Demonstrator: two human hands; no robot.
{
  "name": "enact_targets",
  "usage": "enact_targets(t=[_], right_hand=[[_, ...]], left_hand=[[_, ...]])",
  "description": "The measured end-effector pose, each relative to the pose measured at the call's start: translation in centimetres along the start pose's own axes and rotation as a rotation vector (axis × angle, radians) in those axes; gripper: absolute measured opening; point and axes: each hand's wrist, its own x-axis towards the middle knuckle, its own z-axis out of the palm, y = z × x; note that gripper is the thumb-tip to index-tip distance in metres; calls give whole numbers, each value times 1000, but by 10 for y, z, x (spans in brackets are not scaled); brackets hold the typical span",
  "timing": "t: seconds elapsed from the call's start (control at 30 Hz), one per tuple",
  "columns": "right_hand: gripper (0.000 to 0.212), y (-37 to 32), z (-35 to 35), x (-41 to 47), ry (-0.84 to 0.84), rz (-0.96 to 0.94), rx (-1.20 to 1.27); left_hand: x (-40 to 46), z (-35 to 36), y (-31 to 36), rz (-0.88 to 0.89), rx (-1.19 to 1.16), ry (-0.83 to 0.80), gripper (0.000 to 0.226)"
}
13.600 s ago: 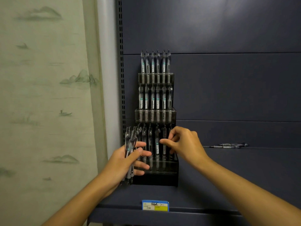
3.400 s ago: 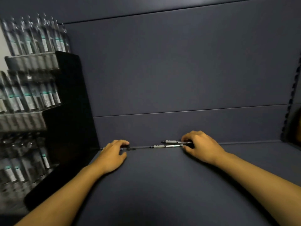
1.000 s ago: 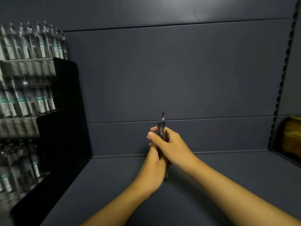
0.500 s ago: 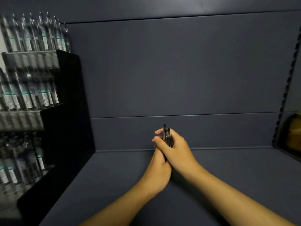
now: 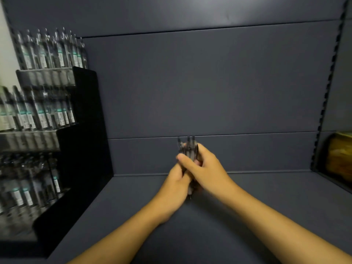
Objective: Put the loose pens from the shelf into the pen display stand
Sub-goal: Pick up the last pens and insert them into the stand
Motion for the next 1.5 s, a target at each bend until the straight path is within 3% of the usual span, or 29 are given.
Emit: enact_targets(t=[0.07,0.2,0.47,0.67,1.0,1.23,1.5], right_hand=[[30,-16,-4,0,-53,-27,33],[15,-48,-3,-5,-138,-142,44],[24,-105,27,-12,-45,-245,78],[23,-135,93,-25,-48,-229,56],[24,-184,203,-55,-39,-232,-32],[18,-215,233,-64,59,-208,-55],[24,-221,243,-41,148,-109,-111]], left_hand=[[-7,-8,15,6,-64,20,23],[-26,-29,46,29,-89,49,28],[-65,-72,88,41,-139,110,28],[-102,-127,92,66,-90,194,26],[-161,-252,87,88,12,186,21],[-185,-305,72,-22,-188,168,23],[-200,-353,62,-76,-153,181,24]])
